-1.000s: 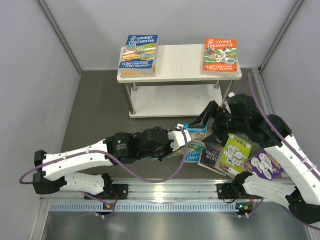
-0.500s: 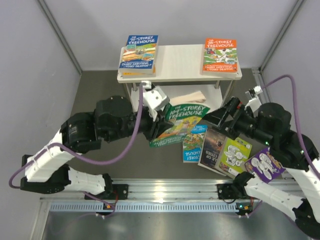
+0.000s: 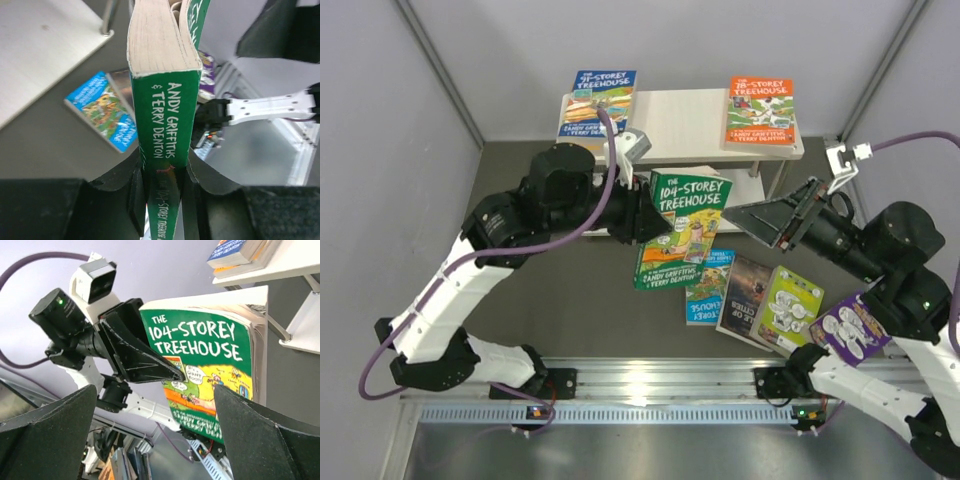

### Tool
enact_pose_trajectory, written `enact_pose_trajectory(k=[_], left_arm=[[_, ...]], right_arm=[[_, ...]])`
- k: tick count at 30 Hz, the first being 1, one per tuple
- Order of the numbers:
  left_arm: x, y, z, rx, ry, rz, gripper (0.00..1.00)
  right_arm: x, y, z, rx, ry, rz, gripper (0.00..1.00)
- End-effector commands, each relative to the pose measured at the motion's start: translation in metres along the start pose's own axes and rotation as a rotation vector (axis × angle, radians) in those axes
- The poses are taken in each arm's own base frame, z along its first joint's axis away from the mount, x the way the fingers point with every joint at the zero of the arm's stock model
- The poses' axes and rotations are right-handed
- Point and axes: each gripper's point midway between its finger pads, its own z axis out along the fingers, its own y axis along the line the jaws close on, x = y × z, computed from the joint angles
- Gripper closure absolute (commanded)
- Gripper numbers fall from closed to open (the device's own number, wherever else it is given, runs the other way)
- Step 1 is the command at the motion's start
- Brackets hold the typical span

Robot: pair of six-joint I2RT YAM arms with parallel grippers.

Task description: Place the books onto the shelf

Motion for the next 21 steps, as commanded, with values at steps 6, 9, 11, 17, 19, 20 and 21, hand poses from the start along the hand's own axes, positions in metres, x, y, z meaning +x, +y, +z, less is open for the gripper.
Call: enact_pose_trajectory(k=[6,9,11,17,19,20,21], left_arm=[[-0.096,-0.076,-0.072,0.442,-0.317,-0.184,1.0],[-0.112,-0.084,-0.086,0.524,-0.342,-0.228,1.0],[-0.119,-0.09,-0.093,0.573,-0.352,-0.253,1.0],[-0.115,-0.099,-0.101,0.689,-0.33,-0.306,1.0],[-0.113,-0.103,-0.103,0.72,-0.316,-0.302,1.0],[-0.111,-0.104,-0.103,0.734,-0.301,-0.319,1.0],[-0.109,-0.104,-0.1,0.748,-0.297,-0.323,1.0]], right_arm=[[-0.01,0.021,0.015,-0.069,0.034,-0.125,0.0],[-0.006,0.017,0.014,-0.048,0.06,-0.144,0.0],[-0.004,0.018,0.013,-0.057,0.07,-0.149,0.0],[-0.002,0.021,0.016,-0.072,0.094,-0.156,0.0],[-0.003,0.024,0.016,-0.081,0.094,-0.161,0.0],[-0.003,0.027,0.015,-0.092,0.097,-0.164,0.0],[-0.005,0.031,0.015,-0.108,0.095,-0.167,0.0]])
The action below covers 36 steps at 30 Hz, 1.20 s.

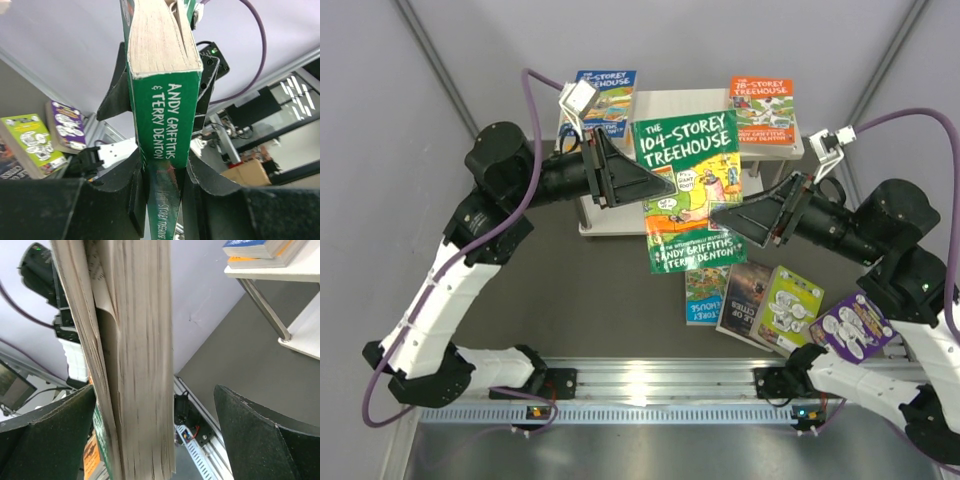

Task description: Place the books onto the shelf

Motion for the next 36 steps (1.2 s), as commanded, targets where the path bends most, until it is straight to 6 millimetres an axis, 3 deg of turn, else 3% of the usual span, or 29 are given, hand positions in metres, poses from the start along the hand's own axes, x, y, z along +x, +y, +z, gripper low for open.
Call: enact_pose_trajectory(k=[1,5,6,9,10,11,12,14,18,19,20,36], left_arm=[[-0.003,-0.056,-0.014,0.236,-0.001,0.044,1.0],[0.001,-0.057,-0.016,0.298,-0.001,-0.016,1.0],[0.004,-0.05,-0.013,0.292,0.005,-0.037,1.0],[0.004,-0.046,-0.011,0.298,0.01,-0.056,1.0],[0.005,-0.045,-0.011,0.295,0.014,-0.054,1.0],[0.005,-0.042,-0.01,0.281,0.02,-0.06,1.0],[0.005,-0.04,-0.01,0.269,0.026,-0.059,1.0],[0.006,-0.031,-0.008,0.218,0.045,-0.063,1.0],[0.01,-0.013,-0.008,0.121,0.085,-0.049,1.0],[0.011,-0.01,-0.01,0.11,0.091,-0.031,1.0],[0.01,-0.008,-0.01,0.101,0.093,-0.028,1.0],[0.025,0.027,-0.015,-0.01,0.149,-0.032,1.0]], right_arm=[[-0.014,0.021,-0.003,-0.069,-0.028,-0.052,0.0],[-0.009,0.029,0.001,-0.115,0.015,-0.048,0.01],[-0.008,0.028,0.002,-0.117,0.022,-0.049,0.04],[-0.006,0.031,0.0,-0.131,0.03,-0.056,0.45],[-0.006,0.032,-0.001,-0.134,0.031,-0.055,0.63],[-0.005,0.032,-0.001,-0.134,0.033,-0.055,0.7],[-0.005,0.033,-0.002,-0.137,0.034,-0.055,0.85],[-0.004,0.031,-0.003,-0.127,0.042,-0.052,0.92],[0.0,0.026,-0.002,-0.104,0.066,-0.048,0.77],[0.001,0.026,-0.002,-0.103,0.072,-0.049,0.66],[0.003,0.025,-0.002,-0.096,0.083,-0.047,0.64],[-0.002,0.022,0.012,-0.082,0.1,-0.043,0.61]])
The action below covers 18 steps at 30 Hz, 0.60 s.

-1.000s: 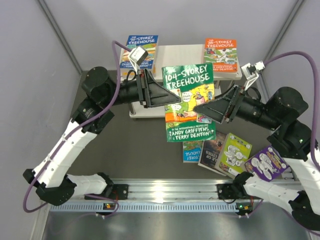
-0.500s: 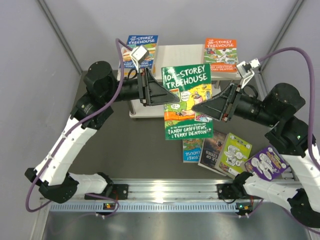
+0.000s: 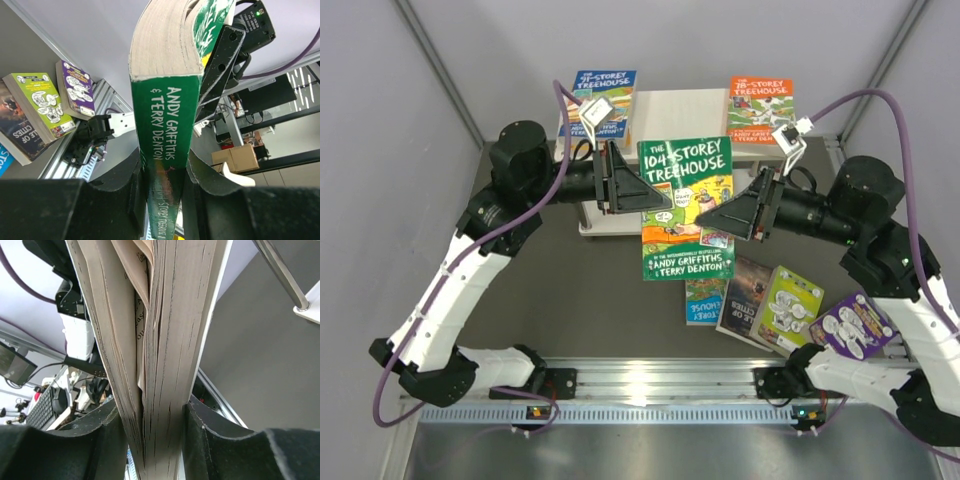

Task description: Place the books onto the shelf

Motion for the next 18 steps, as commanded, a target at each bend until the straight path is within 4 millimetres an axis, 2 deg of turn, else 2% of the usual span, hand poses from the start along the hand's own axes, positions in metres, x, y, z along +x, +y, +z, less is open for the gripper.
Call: enact_pose_trajectory(k=[1,5,6,8,9,11,13,14,15,16,17,18], left_arm=[[0.004,-0.017,-0.011,0.03,0.013,0.078,1.0],[0.006,-0.005,-0.012,-0.019,0.025,0.072,1.0],[0.006,-0.002,-0.011,-0.027,0.026,0.083,1.0],[0.004,0.0,-0.011,-0.046,0.031,0.09,1.0],[0.005,0.006,-0.012,-0.071,0.039,0.091,1.0],[0.002,0.006,-0.012,-0.082,0.039,0.1,1.0],[-0.005,0.008,-0.014,-0.118,0.013,0.115,1.0],[-0.008,0.009,-0.015,-0.137,-0.002,0.128,0.95],[-0.008,0.013,-0.02,-0.173,-0.009,0.14,0.81],[-0.022,0.016,-0.026,-0.242,-0.088,0.178,0.7],[-0.024,0.018,-0.031,-0.277,-0.116,0.196,0.45],[-0.03,0.022,-0.039,-0.327,-0.156,0.241,0.31]], right_arm=[[-0.02,0.022,-0.007,-0.056,-0.068,-0.079,0.6],[-0.019,0.017,-0.006,-0.036,-0.066,-0.08,0.63],[-0.019,0.018,-0.007,-0.033,-0.066,-0.079,0.73],[-0.02,0.014,-0.006,-0.015,-0.069,-0.083,0.84],[-0.02,0.013,-0.005,-0.012,-0.066,-0.084,0.94],[-0.025,0.013,-0.001,-0.008,-0.068,-0.086,1.0],[-0.03,0.015,0.006,-0.012,-0.062,-0.092,1.0],[-0.033,0.015,0.01,-0.014,-0.06,-0.095,1.0],[-0.037,0.017,0.012,-0.019,-0.063,-0.104,1.0],[-0.046,0.02,0.021,-0.027,-0.064,-0.117,1.0],[-0.052,0.023,0.025,-0.032,-0.067,-0.126,1.0],[-0.058,0.023,0.03,-0.031,-0.071,-0.134,1.0]])
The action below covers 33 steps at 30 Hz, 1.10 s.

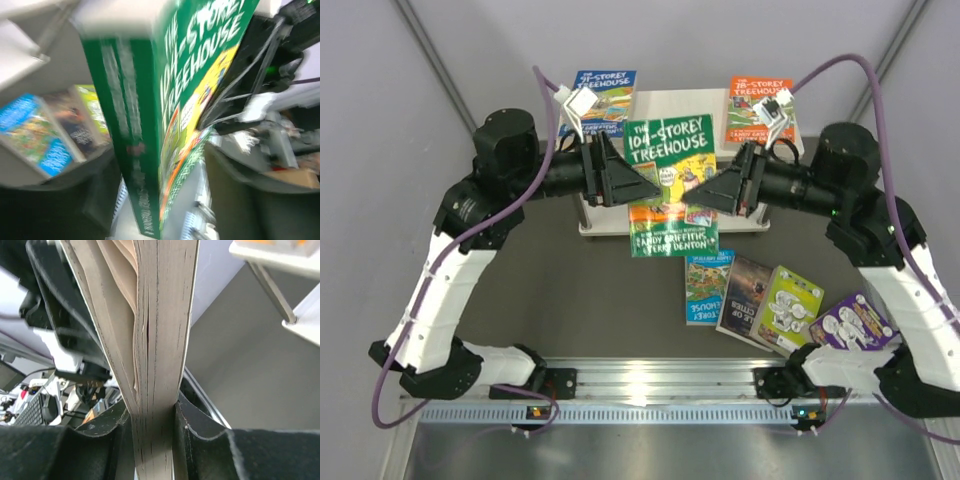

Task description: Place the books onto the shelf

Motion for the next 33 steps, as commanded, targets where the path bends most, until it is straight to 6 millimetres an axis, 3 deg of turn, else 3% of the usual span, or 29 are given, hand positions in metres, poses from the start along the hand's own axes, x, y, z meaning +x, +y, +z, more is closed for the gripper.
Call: enact_pose_trajectory(k=[1,2,3,4,6,9,12,13,19,25,33], left_arm=[[-0.012,0.025,-0.036,-0.248,-0.157,0.114,0.24],[-0.014,0.034,-0.042,-0.308,-0.188,0.121,0.17],[-0.009,0.038,-0.055,-0.341,-0.213,0.141,0.02],[-0.009,0.041,-0.061,-0.371,-0.237,0.149,0.01],[-0.011,0.062,-0.081,-0.506,-0.303,0.142,0.01],[-0.011,0.067,-0.124,-0.632,-0.434,0.128,0.01],[-0.004,0.065,-0.144,-0.652,-0.485,0.114,0.01],[0.002,0.07,-0.145,-0.666,-0.477,0.099,0.01],[0.032,0.083,-0.158,-0.677,-0.49,-0.005,0.05],[0.043,0.086,-0.161,-0.672,-0.493,-0.043,0.08],[0.04,0.091,-0.162,-0.71,-0.478,-0.01,0.08]], right_arm=[[-0.055,0.025,0.015,-0.062,-0.12,-0.113,1.0],[-0.062,0.026,0.021,-0.066,-0.121,-0.112,1.0],[-0.08,0.045,0.016,-0.112,-0.157,-0.139,1.0],[-0.086,0.03,0.042,-0.1,-0.124,-0.115,1.0],[-0.103,0.032,0.056,-0.125,-0.131,-0.113,1.0],[-0.134,0.03,0.082,-0.182,-0.165,-0.081,1.0],[-0.156,0.016,0.109,-0.241,-0.203,-0.017,1.0],[-0.159,0.004,0.123,-0.245,-0.2,0.026,1.0],[-0.185,-0.01,0.164,-0.345,-0.262,0.093,1.0],[-0.194,-0.037,0.184,-0.323,-0.308,0.123,1.0],[-0.201,-0.059,0.19,-0.281,-0.337,0.128,0.99]])
